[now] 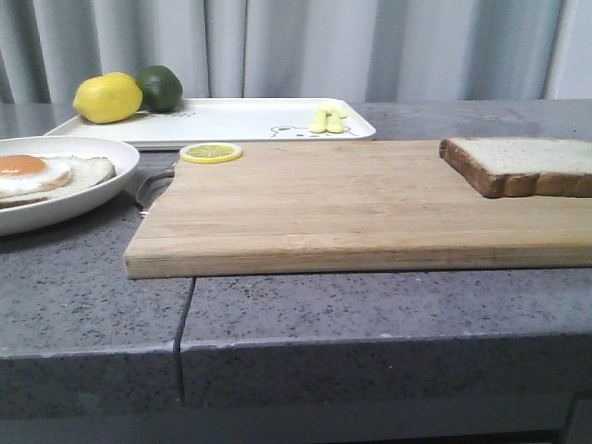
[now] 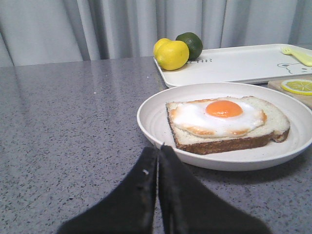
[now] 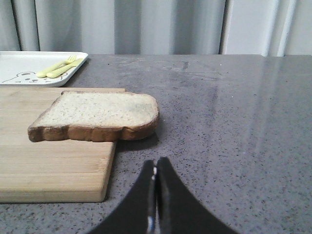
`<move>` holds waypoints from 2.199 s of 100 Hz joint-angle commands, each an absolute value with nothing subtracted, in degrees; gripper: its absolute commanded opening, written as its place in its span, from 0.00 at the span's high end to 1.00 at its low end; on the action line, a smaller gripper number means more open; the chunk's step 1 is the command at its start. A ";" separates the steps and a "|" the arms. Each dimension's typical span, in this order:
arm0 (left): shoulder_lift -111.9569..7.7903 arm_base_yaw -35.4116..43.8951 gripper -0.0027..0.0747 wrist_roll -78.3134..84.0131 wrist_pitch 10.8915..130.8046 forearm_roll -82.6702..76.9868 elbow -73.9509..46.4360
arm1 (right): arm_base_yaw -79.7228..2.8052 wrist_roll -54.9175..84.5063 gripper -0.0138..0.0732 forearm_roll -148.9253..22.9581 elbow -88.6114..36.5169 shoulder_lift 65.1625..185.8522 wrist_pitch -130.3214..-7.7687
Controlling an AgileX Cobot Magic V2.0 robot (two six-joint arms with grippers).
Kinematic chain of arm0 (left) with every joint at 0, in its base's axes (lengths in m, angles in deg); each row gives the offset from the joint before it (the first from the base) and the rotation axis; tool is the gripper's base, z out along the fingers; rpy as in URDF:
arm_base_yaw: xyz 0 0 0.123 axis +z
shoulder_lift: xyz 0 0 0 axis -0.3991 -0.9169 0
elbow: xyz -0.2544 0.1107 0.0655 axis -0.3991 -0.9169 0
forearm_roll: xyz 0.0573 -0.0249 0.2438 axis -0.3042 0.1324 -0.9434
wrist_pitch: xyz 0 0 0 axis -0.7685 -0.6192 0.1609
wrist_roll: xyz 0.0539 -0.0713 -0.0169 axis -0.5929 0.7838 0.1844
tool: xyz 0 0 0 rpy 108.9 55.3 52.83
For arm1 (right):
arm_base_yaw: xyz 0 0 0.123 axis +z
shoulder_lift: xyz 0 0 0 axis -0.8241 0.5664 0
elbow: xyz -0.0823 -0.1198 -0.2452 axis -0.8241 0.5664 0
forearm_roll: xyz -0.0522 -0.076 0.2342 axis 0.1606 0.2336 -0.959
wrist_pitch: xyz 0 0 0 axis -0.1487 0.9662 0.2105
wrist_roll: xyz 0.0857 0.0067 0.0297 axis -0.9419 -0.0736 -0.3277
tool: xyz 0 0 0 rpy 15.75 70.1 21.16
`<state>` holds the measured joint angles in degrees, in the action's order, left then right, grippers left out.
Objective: Place bread and move sandwich to tray
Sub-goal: 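Move the right gripper toward the bread slice on the cutting board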
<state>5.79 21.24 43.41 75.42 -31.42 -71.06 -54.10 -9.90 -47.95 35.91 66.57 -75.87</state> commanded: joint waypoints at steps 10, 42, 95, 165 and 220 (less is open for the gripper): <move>7.49 20.76 0.99 43.89 80.12 -30.96 -72.01 | -54.57 -9.73 0.92 -47.06 36.00 65.41 -80.59; 7.49 20.76 0.99 43.79 80.12 -30.96 -72.01 | -54.57 -9.73 0.92 -47.06 36.00 65.41 -80.59; 7.49 20.76 0.99 43.79 83.00 -23.94 -70.09 | -54.57 -9.73 0.92 -47.06 36.00 65.41 -91.64; -17.16 20.76 0.99 43.02 52.86 -17.83 -35.87 | -54.57 -10.14 0.92 -47.06 5.71 78.51 -56.13; -38.33 20.76 0.99 41.75 45.82 -5.79 -18.43 | -54.57 -10.14 0.89 -49.55 -2.35 93.65 -48.63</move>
<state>-37.01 21.24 41.94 41.55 -8.08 -20.40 -54.10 -10.02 -49.35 -0.40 92.34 -44.85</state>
